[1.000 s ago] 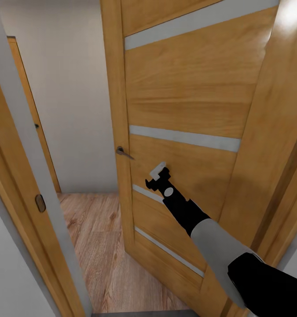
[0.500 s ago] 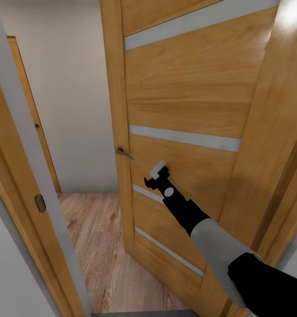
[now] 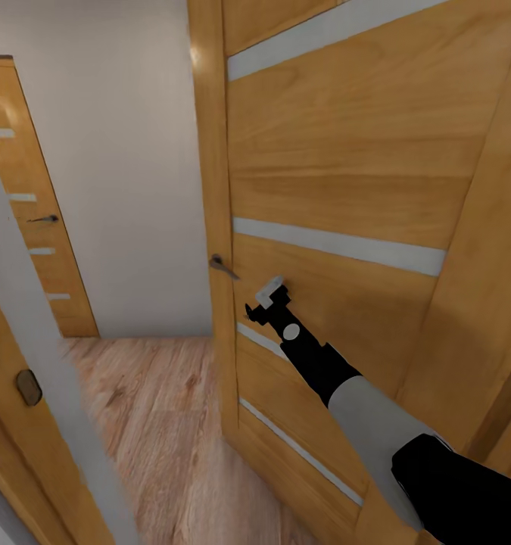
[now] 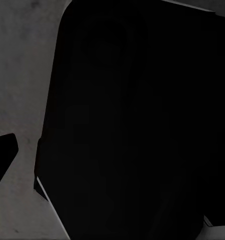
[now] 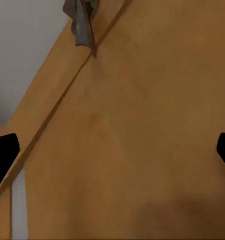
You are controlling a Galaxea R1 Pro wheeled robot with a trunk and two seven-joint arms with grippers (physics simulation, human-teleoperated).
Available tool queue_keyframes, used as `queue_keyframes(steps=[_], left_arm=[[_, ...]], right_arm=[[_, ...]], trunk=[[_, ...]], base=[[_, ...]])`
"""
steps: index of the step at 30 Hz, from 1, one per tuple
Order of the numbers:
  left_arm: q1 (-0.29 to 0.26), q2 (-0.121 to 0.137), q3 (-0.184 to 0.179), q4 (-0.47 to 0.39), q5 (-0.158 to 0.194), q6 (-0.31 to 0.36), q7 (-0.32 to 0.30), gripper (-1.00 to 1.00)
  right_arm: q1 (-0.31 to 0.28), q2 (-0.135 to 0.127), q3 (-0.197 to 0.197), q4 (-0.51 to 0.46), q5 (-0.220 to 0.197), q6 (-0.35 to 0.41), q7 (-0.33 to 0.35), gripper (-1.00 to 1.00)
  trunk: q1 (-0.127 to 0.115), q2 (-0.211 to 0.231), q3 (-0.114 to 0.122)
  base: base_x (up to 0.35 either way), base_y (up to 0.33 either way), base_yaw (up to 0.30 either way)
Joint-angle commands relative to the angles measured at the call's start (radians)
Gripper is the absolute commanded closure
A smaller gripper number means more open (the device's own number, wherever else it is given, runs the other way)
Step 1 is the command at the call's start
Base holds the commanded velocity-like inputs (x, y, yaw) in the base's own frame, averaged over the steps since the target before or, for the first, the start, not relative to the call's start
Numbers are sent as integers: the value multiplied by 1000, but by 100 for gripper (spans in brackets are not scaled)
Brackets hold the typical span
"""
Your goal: Move the two storage containers from the living room to the garage. In the garage, place one container on the floor and stack the other container on top of it (either order is fine).
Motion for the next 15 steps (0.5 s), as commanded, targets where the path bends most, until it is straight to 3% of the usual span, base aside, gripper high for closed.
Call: queue_keyframes(steps=[1,6,9,15], left_arm=[[0,0,1,-1,6,-1,0,-100],[0,0,1,-1,6,-1,0,-100],[0,0,0,-1,6,-1,0,-100],[0,0,0,-1,6,-1,0,-100]], right_arm=[[-1,0,-2,1,12,3,-6,-100],[-2,0,-5,20,11,1,-7,-100],[-2,0,-7,82,11,-30,-10,-100],[-2,0,-12,155,10,-68,-16,-100]], trunk=[[1,0,-1],[1,0,-1],[1,0,-1],[1,0,-1]], base=[[320,0,0],[314,0,0],[257,0,0],[56,0,0]])
